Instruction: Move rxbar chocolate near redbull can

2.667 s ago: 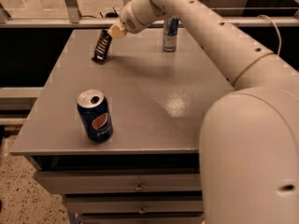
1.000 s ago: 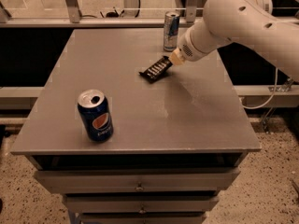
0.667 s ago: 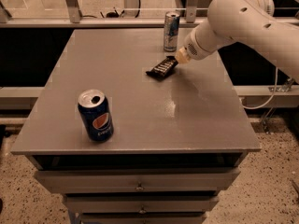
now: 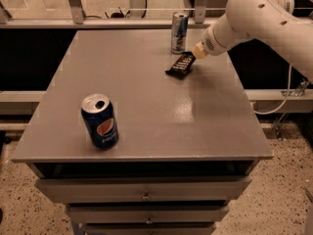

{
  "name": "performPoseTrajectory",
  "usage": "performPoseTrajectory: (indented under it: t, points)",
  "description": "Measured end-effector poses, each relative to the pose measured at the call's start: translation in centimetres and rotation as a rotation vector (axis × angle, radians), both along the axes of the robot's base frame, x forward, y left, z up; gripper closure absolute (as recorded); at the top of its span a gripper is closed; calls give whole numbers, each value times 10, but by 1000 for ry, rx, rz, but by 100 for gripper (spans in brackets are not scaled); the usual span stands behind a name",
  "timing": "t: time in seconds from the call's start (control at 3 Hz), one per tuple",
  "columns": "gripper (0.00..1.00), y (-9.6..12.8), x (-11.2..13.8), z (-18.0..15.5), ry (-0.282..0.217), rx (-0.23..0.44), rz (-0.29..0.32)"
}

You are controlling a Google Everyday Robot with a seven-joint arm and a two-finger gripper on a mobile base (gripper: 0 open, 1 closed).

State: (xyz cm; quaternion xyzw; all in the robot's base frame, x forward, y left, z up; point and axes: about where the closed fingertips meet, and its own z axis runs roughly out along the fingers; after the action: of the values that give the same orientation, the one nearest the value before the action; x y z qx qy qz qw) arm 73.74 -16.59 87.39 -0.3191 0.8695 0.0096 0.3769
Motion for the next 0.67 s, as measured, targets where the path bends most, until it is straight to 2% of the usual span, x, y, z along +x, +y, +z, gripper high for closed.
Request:
performPoseTrajectory:
  t: [0.67]
  points:
    - [100,-28,21,15,-66,28,-78]
